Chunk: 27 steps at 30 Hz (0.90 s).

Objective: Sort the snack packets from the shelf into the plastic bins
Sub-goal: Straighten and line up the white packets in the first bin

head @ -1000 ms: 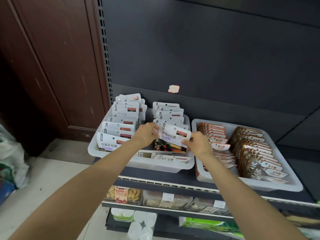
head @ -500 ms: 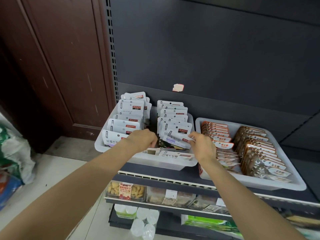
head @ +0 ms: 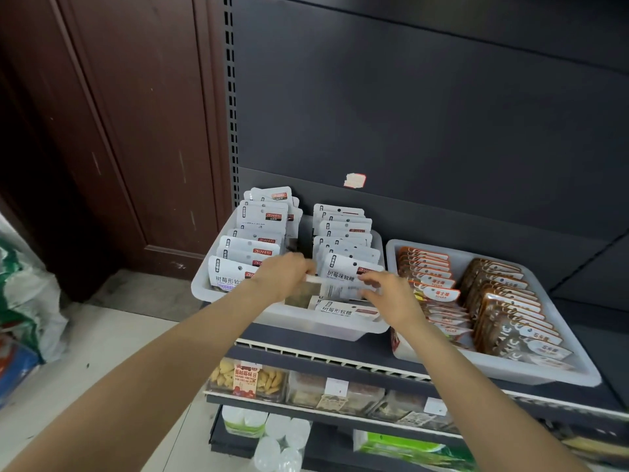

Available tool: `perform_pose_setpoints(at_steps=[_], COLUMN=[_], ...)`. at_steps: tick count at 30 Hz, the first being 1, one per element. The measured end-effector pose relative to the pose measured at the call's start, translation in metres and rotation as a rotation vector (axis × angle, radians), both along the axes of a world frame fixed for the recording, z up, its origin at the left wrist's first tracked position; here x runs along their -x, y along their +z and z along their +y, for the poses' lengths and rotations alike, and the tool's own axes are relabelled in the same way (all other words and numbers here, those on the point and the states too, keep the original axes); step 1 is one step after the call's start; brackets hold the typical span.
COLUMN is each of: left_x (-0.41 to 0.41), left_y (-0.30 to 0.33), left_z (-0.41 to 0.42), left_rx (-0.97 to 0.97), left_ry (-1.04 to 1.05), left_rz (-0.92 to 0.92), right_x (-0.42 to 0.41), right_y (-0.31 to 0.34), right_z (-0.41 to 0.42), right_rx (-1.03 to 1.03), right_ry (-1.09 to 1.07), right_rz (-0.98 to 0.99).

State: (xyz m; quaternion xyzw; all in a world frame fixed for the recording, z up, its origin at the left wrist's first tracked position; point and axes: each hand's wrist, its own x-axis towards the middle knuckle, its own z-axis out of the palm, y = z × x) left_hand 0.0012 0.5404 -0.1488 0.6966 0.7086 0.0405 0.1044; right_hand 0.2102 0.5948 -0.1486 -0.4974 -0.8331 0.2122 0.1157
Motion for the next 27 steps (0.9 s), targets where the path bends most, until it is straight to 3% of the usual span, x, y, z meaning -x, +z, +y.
perform_pose_setpoints(at_steps=[4,6,9,11,15,17,19,23,25,27], left_x=[0.013,0.007,-0.007,-0.016,-0.032,-0.032,-0.027,-0.016,-0.012,-0.004], left_y=[-0.002,-0.002,-0.004,-0.002,0.005,0.007,0.006,0.006,0.006,0.008], left_z=[0.002,0.002,0.001,0.002,0.005,0.007,0.008,0.001,-0.004,-0.008], left_rx=[-0.115,-0.118,-0.286,-0.305,-0.073,0.009,0.019,-0.165,-0.195,-0.235], left_ry=[0.115,0.145,0.178,0.11,-0.065,-0.054,-0.031,0.003,0.064,0.114], left_rz=[-0.282,-0.301,-0.277,-0.301,-0.545,-0.588,-0.517,-0.471,-0.484,-0.485], right_x=[-0.001,0.0,0.004,0.008,0.021,0.027,0.03,0.029,0.031,0.037], right_y=[-0.004,-0.003,0.007,0.012,0.022,0.024,0.025,0.027,0.025,0.018], right_z=[0.001,0.001,-0.001,0.006,0.019,0.018,0.013,0.006,0.005,0.008], right_rx=[-0.02,-0.064,-0.133,-0.067,0.268,0.3,0.334,0.535,0.558,0.398], right_ry=[-0.054,-0.103,-0.21,-0.321,-0.473,-0.424,-0.383,-0.249,-0.191,-0.176], right_rz=[0.089,0.088,0.058,0.165,0.474,0.475,0.508,0.741,0.694,0.572])
